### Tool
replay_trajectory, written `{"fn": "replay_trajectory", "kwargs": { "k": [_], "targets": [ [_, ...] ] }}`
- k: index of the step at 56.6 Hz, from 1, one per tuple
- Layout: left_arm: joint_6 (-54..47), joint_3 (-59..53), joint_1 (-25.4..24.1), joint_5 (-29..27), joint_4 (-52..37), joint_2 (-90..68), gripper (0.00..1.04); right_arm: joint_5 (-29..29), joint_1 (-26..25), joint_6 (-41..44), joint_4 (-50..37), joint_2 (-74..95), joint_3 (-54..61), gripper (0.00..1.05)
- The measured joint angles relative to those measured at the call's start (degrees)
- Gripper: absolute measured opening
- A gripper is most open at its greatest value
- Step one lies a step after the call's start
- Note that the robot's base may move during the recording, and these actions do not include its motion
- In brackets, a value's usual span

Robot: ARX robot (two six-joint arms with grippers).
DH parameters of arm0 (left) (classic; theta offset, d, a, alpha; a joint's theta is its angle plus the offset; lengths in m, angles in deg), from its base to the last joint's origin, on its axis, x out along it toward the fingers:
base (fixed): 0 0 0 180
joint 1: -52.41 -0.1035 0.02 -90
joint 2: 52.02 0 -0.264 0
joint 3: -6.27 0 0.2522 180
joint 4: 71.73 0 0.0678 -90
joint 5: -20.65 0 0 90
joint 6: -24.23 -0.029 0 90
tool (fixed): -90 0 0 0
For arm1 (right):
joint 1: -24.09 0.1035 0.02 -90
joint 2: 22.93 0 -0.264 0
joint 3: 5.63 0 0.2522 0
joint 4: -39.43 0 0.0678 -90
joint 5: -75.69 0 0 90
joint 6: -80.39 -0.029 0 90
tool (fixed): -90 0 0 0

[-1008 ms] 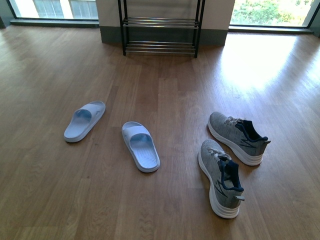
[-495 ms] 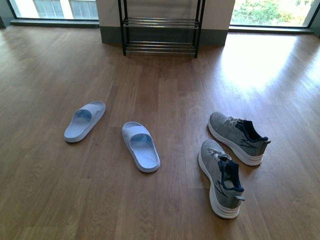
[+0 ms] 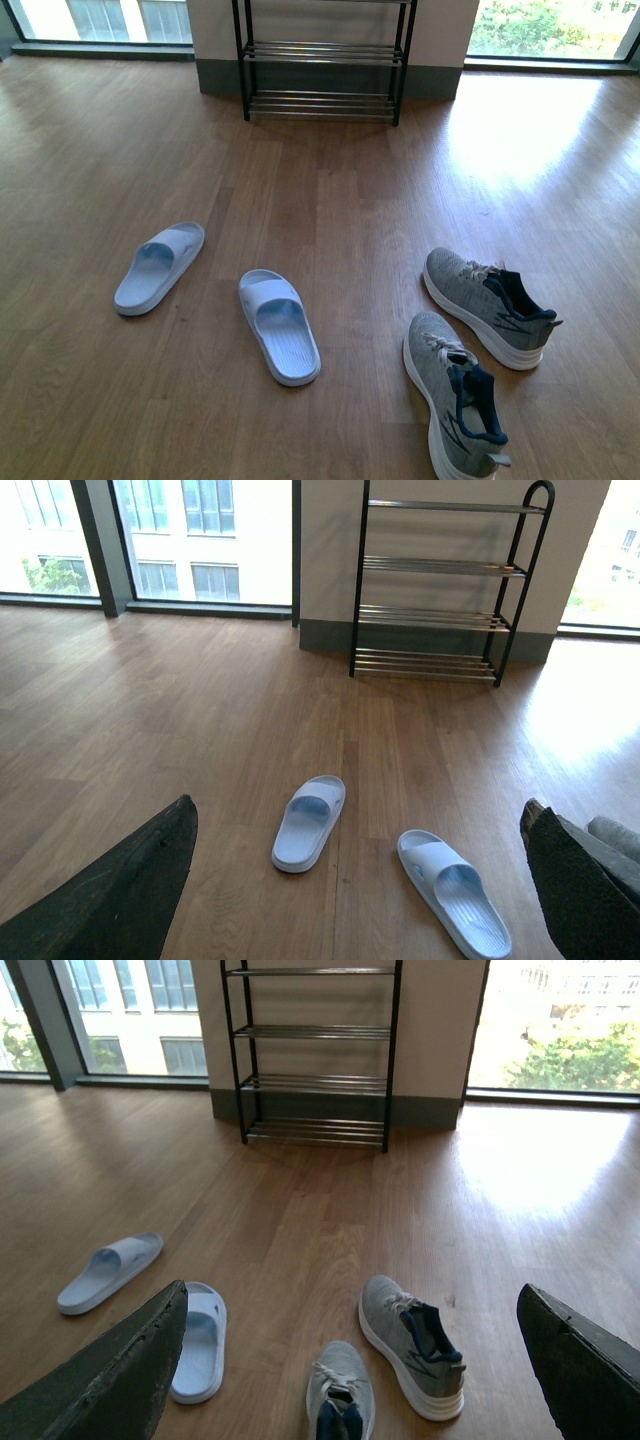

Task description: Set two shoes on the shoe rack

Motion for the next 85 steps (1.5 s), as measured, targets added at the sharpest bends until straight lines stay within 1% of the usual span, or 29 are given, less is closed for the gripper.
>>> {"fn": "replay_trajectory", "kwargs": {
  "k": [41, 43, 44, 47, 50, 55, 61, 62, 66, 71, 78, 85],
  "targets": [
    [0.00, 0.00, 0.00, 0.00, 0.00, 0.00, 0.95, -0.02, 0.00, -0.02, 0.02, 0.07, 0.00, 0.96],
    [0.00, 0.00, -0.02, 0.00, 0.00, 0.00, 0.95, -2.05, -0.63, -1.09, 2.36, 1.14, -0.66, 0.96],
    [0.00, 0.00, 0.00, 0.00, 0.00, 0.00, 0.95, -4.02, -1.62, -2.12, 4.66, 2.99, -1.51, 0.96],
    [0.00, 0.00, 0.00, 0.02, 0.00, -0.02, 0.95, -5.92, -4.33, -3.06, 4.59, 11.17, -3.56, 0.96],
    [0.00, 0.00, -0.02, 0.00, 0.00, -0.02, 0.95, -7.80, -6.29, -2.34, 0.83, 19.50, -5.90, 0.96],
    [0.00, 0.00, 0.00, 0.00, 0.00, 0.00, 0.95, -9.92, -8.22, -1.42, -5.44, 30.64, -8.68, 0.96],
    [0.00, 0.00, 0.00, 0.00, 0.00, -0.02, 0.95, -9.49, -10.12, 0.81, -15.89, 46.90, -11.06, 0.96],
    [0.00, 0.00, -0.02, 0.00, 0.00, 0.00, 0.95, -9.46, -10.60, 1.36, -18.93, 52.15, -11.85, 0.96],
    [0.00, 0.00, -0.02, 0.00, 0.00, -0.02, 0.95, -9.70, -11.10, 2.58, -24.00, 62.66, -13.68, 0.96],
    [0.00, 0.00, 0.00, 0.00, 0.00, 0.00, 0.95, -9.68, -11.78, 5.38, -31.02, 81.22, -17.35, 0.96],
    [0.00, 0.00, 0.00, 0.00, 0.00, -0.02, 0.95, -7.56, -13.14, 8.90, -36.96, 99.84, -21.59, 0.96],
    [0.00, 0.00, 0.00, 0.00, 0.00, -0.02, 0.95, -6.01, -14.69, 11.61, -40.06, 114.03, -25.29, 0.96]
  ]
}}
